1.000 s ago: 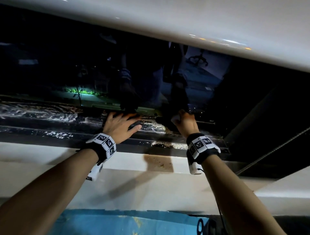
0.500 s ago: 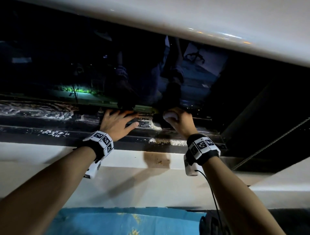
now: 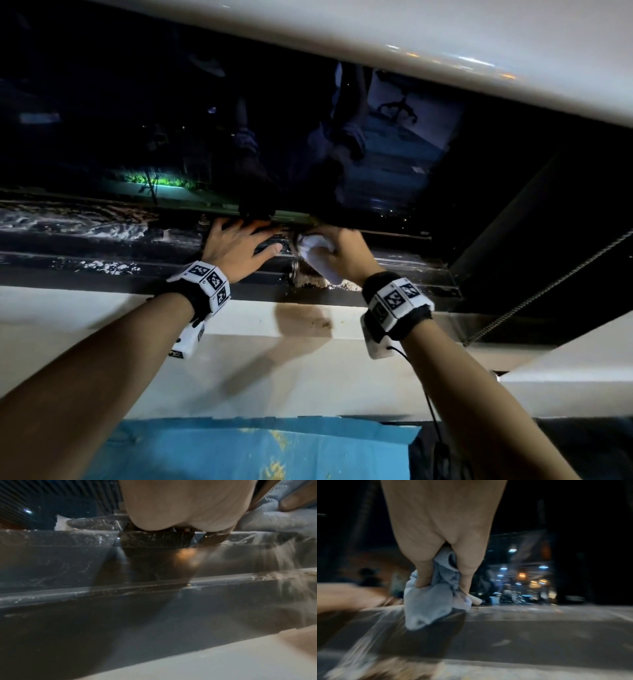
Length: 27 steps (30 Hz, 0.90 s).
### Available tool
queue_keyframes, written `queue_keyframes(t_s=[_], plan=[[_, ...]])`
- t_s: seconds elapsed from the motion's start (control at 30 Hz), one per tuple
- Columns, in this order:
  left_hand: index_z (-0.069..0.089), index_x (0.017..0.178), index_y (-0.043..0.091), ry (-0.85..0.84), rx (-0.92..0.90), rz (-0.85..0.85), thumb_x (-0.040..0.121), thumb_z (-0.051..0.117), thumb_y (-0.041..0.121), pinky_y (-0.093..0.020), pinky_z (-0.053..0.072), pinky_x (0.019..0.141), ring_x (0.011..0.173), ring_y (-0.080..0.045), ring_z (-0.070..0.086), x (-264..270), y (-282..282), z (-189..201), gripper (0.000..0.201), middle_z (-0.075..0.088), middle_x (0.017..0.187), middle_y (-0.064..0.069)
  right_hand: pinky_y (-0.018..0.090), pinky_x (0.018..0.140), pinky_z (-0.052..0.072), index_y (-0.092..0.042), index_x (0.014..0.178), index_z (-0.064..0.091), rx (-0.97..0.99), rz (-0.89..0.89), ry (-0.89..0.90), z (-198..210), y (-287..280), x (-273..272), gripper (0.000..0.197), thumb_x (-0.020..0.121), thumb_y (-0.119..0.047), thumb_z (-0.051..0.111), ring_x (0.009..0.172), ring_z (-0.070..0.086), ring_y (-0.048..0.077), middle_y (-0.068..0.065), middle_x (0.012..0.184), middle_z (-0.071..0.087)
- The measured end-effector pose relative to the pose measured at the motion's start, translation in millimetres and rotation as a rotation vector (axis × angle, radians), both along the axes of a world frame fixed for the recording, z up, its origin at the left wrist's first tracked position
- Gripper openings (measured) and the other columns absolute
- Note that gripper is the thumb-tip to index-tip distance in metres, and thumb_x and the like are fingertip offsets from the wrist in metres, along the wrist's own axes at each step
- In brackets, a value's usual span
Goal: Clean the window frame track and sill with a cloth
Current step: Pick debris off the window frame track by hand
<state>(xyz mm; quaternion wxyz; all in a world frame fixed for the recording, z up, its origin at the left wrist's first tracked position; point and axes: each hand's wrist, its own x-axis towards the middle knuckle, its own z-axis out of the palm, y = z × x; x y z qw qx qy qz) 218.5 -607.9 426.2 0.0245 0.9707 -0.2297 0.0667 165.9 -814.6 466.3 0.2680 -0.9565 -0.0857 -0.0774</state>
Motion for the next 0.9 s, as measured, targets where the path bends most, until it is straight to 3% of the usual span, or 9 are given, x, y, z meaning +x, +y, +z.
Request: queue_keyframes(t_s=[0.1, 0.17, 0.23, 0.33, 0.43, 0.57, 0.7, 0.8, 0.9], plan=[[0.024, 0.142, 0.046, 0.006, 0.000, -0.002, 0.092, 0.015, 0.066, -0.043, 0.019, 0.104, 0.130, -0.022, 0.038, 1, 1, -2, 0.054, 0.033, 0.149, 0.012, 0.013, 0.064, 0.034, -0.014, 0.099, 0.069, -0.017, -0.157, -0.042, 4, -30, -2, 0.021, 0.080, -0.018, 0.060, 0.086, 0.065, 0.020, 0.010, 0.094, 0.071], [0.025, 0.142, 0.047, 0.000, 0.000, -0.004, 0.091, 0.014, 0.067, -0.043, 0.020, 0.103, 0.130, -0.022, 0.038, 2, 1, -2, 0.056, 0.033, 0.149, 0.012, 0.027, 0.068, 0.044, -0.019, 0.103, 0.063, -0.086, -0.319, 0.013, -9, -43, 6, 0.031, 0.080, -0.039, 0.055, 0.089, 0.064, 0.036, 0.013, 0.099, 0.068], [0.025, 0.142, 0.047, -0.004, 0.000, -0.001, 0.092, 0.018, 0.065, -0.042, 0.020, 0.103, 0.130, -0.022, 0.039, 2, 1, -3, 0.054, 0.033, 0.149, 0.013, 0.038, 0.081, 0.047, -0.020, 0.109, 0.056, -0.187, -0.397, 0.090, -28, -41, 11, 0.047, 0.077, -0.055, 0.047, 0.094, 0.060, 0.039, 0.014, 0.104, 0.064], [0.025, 0.142, 0.046, -0.011, 0.006, 0.003, 0.092, 0.019, 0.064, -0.042, 0.020, 0.102, 0.130, -0.021, 0.039, 2, 0, -3, 0.053, 0.032, 0.149, 0.014, 0.045, 0.101, 0.036, -0.006, 0.117, 0.051, -0.221, -0.388, 0.032, -39, -13, 11, 0.045, 0.085, -0.038, 0.055, 0.106, 0.052, 0.040, 0.022, 0.109, 0.061], [0.025, 0.142, 0.046, -0.021, 0.010, 0.008, 0.091, 0.018, 0.065, -0.042, 0.022, 0.100, 0.128, -0.021, 0.040, 3, 0, -4, 0.054, 0.035, 0.148, 0.013, 0.043, 0.107, 0.030, -0.001, 0.115, 0.051, -0.166, -0.298, 0.011, -34, 11, 2, 0.036, 0.083, -0.017, 0.059, 0.112, 0.049, 0.040, 0.026, 0.111, 0.060], [0.025, 0.142, 0.047, -0.020, 0.010, 0.012, 0.090, 0.015, 0.066, -0.042, 0.022, 0.099, 0.126, -0.020, 0.042, 5, 1, -6, 0.056, 0.037, 0.147, 0.012, 0.039, 0.089, 0.044, -0.006, 0.114, 0.054, -0.056, -0.089, 0.069, -21, 4, -16, 0.034, 0.081, -0.012, 0.060, 0.105, 0.055, 0.039, 0.021, 0.104, 0.062], [0.025, 0.142, 0.047, -0.015, -0.004, 0.006, 0.091, 0.016, 0.065, -0.043, 0.022, 0.100, 0.127, -0.022, 0.042, 4, 2, -5, 0.055, 0.035, 0.148, 0.013, 0.020, 0.061, 0.043, -0.017, 0.089, 0.058, 0.071, -0.162, 0.006, -3, -34, -28, 0.017, 0.085, -0.031, 0.065, 0.070, 0.059, 0.012, 0.004, 0.079, 0.066], [0.027, 0.141, 0.046, -0.018, -0.008, 0.001, 0.091, 0.019, 0.065, -0.042, 0.022, 0.101, 0.129, -0.021, 0.040, 3, 1, -5, 0.054, 0.033, 0.149, 0.015, 0.035, 0.071, 0.047, -0.017, 0.100, 0.060, -0.074, -0.407, -0.025, -16, -66, -13, 0.028, 0.085, -0.041, 0.055, 0.085, 0.063, 0.035, 0.013, 0.091, 0.068], [0.028, 0.141, 0.046, -0.016, -0.015, 0.003, 0.091, 0.021, 0.065, -0.043, 0.021, 0.102, 0.129, -0.022, 0.040, 4, 0, -5, 0.053, 0.033, 0.149, 0.014, 0.043, 0.079, 0.045, -0.011, 0.112, 0.056, -0.207, -0.520, 0.025, -40, -60, 2, 0.048, 0.086, -0.045, 0.034, 0.094, 0.058, 0.041, 0.020, 0.102, 0.063]])
